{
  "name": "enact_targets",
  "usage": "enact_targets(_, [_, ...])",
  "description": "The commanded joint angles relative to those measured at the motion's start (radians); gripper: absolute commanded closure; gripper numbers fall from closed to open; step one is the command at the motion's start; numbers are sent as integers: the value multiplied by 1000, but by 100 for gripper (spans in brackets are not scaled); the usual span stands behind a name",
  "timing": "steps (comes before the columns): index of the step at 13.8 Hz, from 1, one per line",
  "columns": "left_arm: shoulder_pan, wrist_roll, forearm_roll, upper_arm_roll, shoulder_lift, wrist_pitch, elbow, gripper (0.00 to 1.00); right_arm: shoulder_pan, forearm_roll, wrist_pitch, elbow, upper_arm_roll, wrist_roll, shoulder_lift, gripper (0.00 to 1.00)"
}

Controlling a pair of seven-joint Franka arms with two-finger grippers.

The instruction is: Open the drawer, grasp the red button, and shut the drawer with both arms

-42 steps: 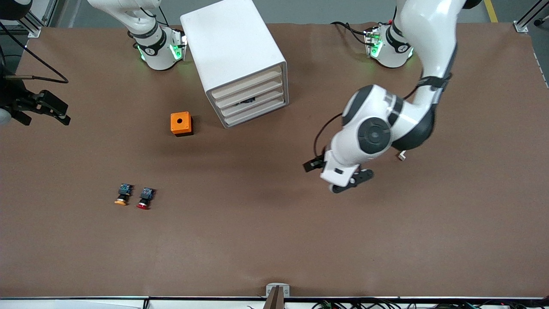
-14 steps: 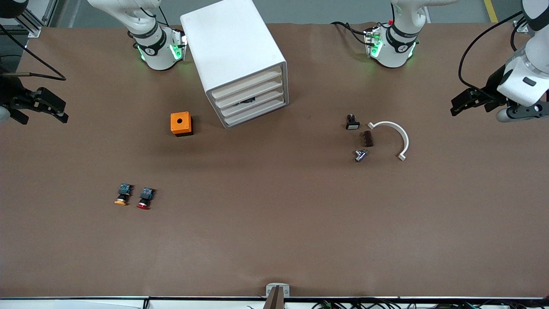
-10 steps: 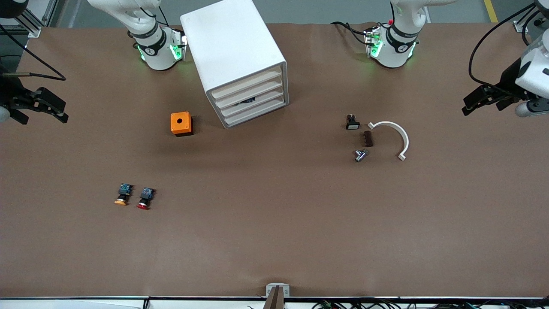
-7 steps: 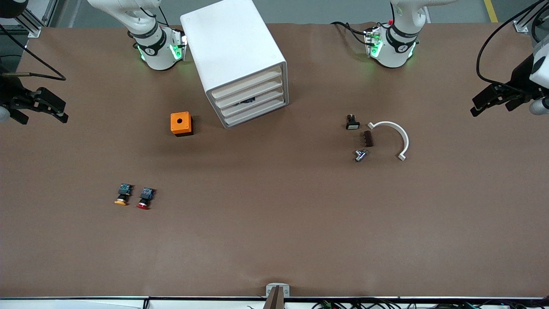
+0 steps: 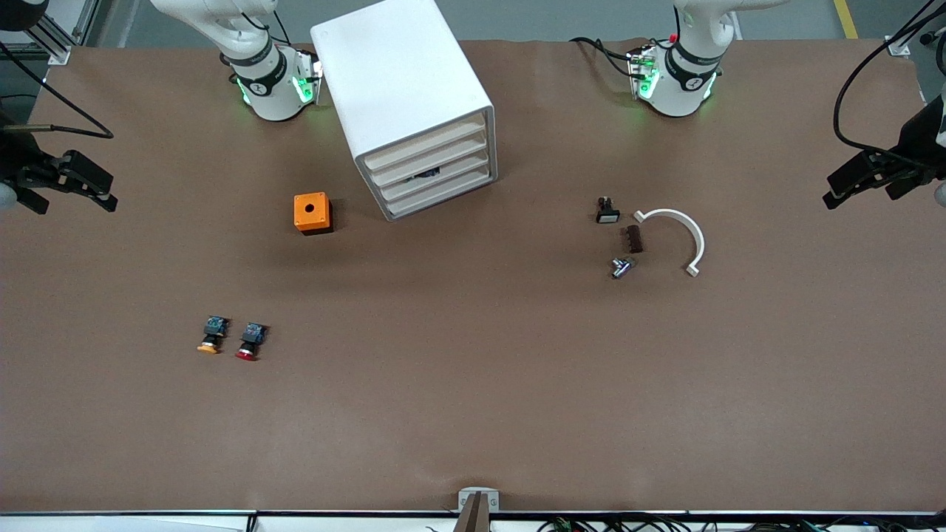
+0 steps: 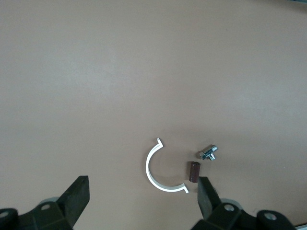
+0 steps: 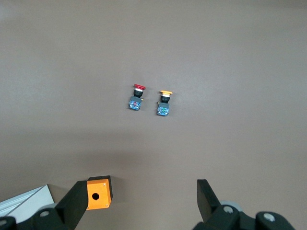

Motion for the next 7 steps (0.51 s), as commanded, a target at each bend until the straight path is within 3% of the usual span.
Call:
enact_targets(1, [0, 5, 4, -10, 27, -33, 51, 1, -14, -3, -14, 18, 9, -10, -1, 0])
enact_targets(7, [-3, 6, 10, -16, 27, -52, 65, 0, -14, -3, -14, 18, 9, -10, -1, 0])
